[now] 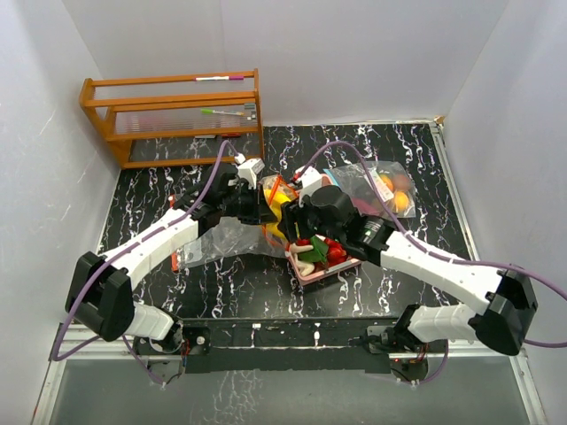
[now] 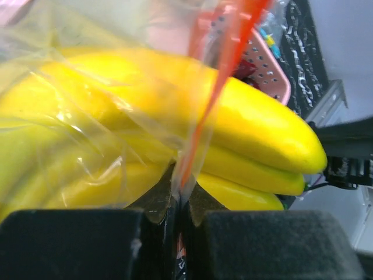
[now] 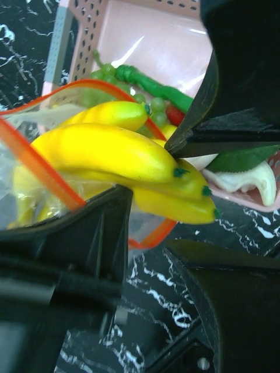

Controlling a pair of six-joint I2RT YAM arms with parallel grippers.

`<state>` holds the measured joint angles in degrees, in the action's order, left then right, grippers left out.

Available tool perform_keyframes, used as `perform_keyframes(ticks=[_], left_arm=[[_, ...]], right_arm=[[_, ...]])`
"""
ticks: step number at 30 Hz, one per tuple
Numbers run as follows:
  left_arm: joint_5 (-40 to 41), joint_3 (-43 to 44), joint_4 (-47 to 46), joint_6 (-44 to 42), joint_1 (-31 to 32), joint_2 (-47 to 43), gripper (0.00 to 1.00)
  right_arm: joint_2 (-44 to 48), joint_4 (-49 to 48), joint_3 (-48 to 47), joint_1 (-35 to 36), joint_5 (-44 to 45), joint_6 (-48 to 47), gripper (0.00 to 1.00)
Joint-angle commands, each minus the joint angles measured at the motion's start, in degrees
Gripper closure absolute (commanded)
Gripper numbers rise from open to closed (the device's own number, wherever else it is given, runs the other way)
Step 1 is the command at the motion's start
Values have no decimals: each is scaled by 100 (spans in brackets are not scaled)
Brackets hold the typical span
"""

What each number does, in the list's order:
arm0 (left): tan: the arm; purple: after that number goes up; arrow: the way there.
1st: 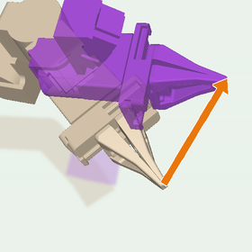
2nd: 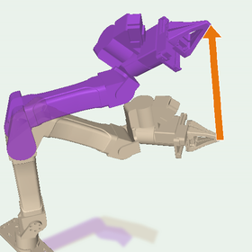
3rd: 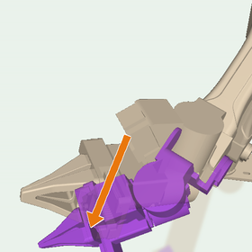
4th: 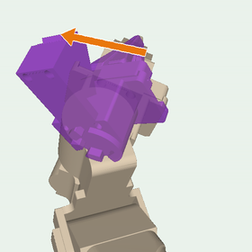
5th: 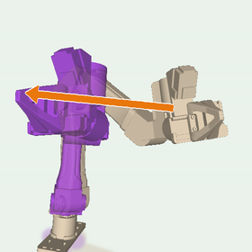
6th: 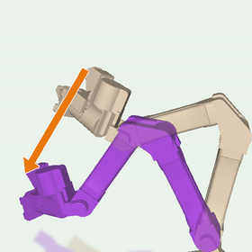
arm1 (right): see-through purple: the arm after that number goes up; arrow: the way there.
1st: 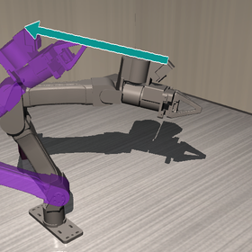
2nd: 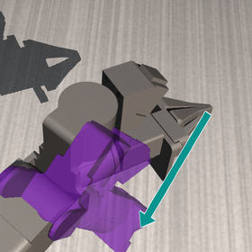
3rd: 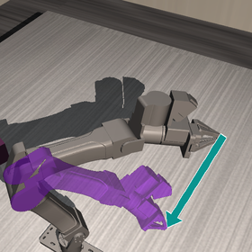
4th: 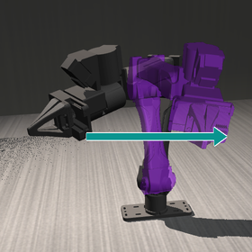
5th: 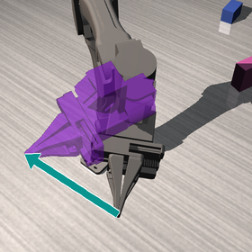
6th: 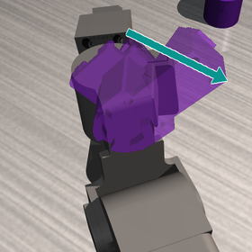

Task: Place the food in the zip-top bag and seal the zipper
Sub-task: Place the fake fruit in the zipper food storage bag, then adjust the zipper food storage bag at the center of the board.

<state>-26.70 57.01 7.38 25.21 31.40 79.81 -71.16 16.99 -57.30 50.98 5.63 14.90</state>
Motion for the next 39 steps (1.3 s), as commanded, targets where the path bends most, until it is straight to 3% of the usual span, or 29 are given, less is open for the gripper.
perform_keyframes(ticks=[1, 4, 6, 10, 15, 21, 26, 30, 35, 39], left_arm=[[429, -279, 56, -190, 62, 49, 100], [569, -294, 141, -245, 68, -33, 100], [596, -267, 190, -270, 68, -76, 100], [574, -194, 254, -310, 68, -88, 100], [525, -129, 297, -324, 68, -115, 100], [467, -112, 274, -293, 66, -120, 100], [444, -71, 301, -280, 67, -121, 100], [472, -20, 359, -306, 69, -120, 100], [466, -33, 377, -293, 64, -308, 100], [481, 0, 434, -315, 64, -332, 100]], right_arm=[[445, -651, -206, 140, -315, 68, 39], [643, -509, -277, 136, 1, 75, 37], [887, -510, -207, 140, 557, 230, 25], [1084, -502, -19, 112, 1461, 153, 14], [875, -585, 320, -140, 1882, 300, 15], [980, -2350, 1418, -1285, 101, 530, 39], [1137, -3743, 2089, -1472, -687, 186, 42], [831, -4193, 2145, -1482, -1184, 66, 44], [506, -5067, 2362, -1496, -1204, 218, 45], [74, -5158, 2217, -1564, -1491, 215, 50]])
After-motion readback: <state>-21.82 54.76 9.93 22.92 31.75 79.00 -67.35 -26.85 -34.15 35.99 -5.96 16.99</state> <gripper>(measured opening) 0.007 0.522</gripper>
